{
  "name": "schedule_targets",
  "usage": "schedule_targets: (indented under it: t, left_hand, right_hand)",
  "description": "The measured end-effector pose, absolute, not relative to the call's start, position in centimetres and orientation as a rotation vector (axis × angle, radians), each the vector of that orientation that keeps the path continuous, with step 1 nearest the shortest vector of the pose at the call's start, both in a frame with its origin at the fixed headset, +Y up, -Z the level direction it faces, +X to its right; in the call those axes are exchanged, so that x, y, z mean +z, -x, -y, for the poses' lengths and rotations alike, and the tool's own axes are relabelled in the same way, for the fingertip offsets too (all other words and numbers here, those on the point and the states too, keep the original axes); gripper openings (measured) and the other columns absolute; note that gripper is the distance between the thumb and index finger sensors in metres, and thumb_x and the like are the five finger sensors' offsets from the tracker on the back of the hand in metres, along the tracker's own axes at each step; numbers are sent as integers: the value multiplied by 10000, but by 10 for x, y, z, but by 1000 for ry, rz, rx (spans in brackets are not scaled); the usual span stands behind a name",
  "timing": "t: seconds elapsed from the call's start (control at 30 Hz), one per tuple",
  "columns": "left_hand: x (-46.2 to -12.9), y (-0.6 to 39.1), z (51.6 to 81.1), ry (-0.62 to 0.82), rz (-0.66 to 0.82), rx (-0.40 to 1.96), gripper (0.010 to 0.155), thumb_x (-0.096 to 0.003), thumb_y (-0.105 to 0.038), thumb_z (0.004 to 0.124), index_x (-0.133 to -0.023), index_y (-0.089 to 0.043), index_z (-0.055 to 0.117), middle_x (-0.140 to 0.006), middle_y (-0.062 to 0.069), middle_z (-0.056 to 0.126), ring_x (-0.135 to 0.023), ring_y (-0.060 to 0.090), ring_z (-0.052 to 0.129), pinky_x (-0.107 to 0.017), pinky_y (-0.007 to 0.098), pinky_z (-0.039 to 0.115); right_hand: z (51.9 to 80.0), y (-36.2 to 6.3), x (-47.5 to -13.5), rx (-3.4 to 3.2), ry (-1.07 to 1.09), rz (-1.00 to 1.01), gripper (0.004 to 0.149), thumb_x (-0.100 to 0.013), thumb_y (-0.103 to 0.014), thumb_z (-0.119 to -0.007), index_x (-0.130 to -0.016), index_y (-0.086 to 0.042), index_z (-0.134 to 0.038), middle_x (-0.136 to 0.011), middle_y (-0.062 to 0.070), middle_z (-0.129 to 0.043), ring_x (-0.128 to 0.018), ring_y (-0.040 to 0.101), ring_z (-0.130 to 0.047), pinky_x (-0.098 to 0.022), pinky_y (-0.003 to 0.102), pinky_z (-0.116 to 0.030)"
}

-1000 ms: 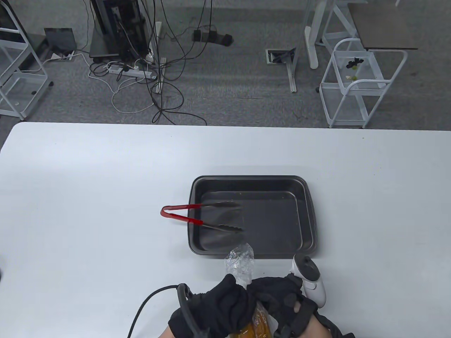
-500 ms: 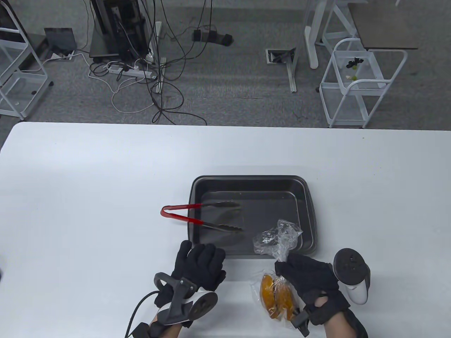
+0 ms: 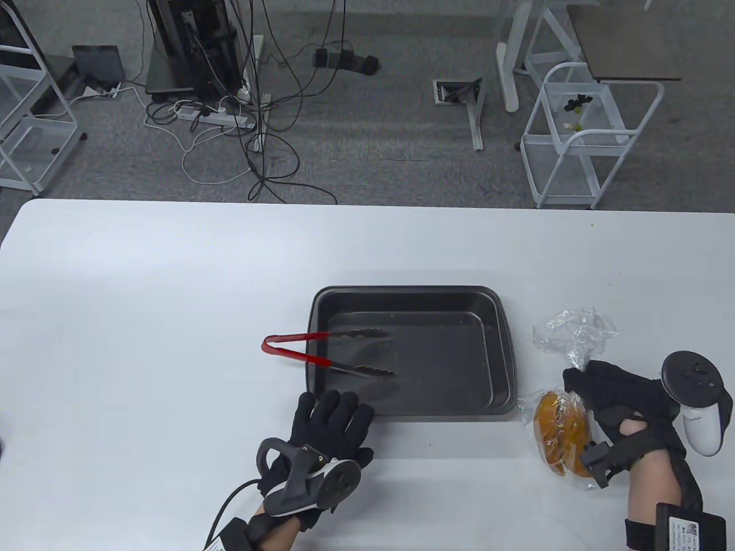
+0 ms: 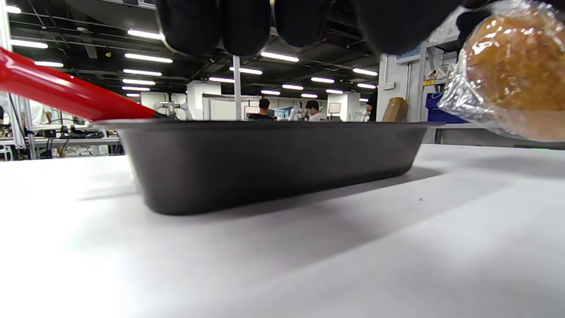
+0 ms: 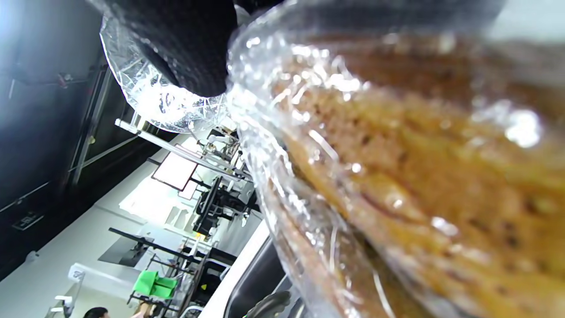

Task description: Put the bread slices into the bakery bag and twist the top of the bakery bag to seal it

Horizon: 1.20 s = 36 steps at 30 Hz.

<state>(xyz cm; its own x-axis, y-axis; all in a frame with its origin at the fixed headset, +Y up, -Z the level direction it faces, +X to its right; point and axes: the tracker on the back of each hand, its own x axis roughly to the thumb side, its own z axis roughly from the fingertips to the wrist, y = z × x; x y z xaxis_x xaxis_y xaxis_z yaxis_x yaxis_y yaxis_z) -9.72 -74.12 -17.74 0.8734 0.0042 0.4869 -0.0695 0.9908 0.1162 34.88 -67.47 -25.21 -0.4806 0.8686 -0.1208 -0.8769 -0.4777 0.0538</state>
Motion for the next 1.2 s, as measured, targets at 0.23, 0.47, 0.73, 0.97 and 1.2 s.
schedule_targets:
  t: [0.23, 0.47, 0.73, 0.97, 1.2]
  left_hand:
    - [-179, 93, 746, -104, 515, 25, 706, -467, -580, 722, -1081, -285, 537, -1159, 106, 581, -1068, 417, 657, -814, 677, 429]
    - [-180, 90, 749, -68, 515, 23, 710, -467, -583, 720, -1083, -285, 529, -1161, 114, 574, -1065, 424, 660, -812, 678, 430]
    - [-180, 84, 755, -18, 535, 7, 718, -467, -586, 717, -1085, -283, 515, -1158, 110, 574, -1053, 423, 679, -809, 678, 434]
    - [-180, 83, 756, -6, 538, 6, 722, -465, -587, 717, -1085, -279, 511, -1155, 111, 573, -1043, 422, 694, -806, 677, 440]
    - [-179, 86, 752, -21, 529, 24, 727, -463, -587, 717, -1087, -276, 511, -1159, 123, 562, -1050, 426, 679, -808, 676, 440]
  right_hand:
    - [720, -369, -291, 2137, 186, -386, 444, -443, -350, -893, -666, 34, -913, -664, 278, -948, -385, 380, -979, -601, 694, -591]
    - [774, -377, -330, 2104, 367, -590, 479, -462, -338, -864, -722, 64, -898, -730, 313, -907, -465, 426, -955, -619, 703, -553]
    - [779, -367, -349, 2340, 447, -589, 573, -462, -365, -861, -805, 94, -863, -810, 374, -841, -585, 471, -904, -612, 705, -541]
    - [772, -366, -348, 2417, 473, -562, 651, -471, -396, -820, -870, 117, -808, -872, 410, -775, -660, 540, -863, -611, 732, -509]
    - [755, -373, -332, 2413, 492, -403, 619, -483, -368, -771, -873, 111, -802, -879, 403, -769, -654, 562, -868, -599, 734, -519]
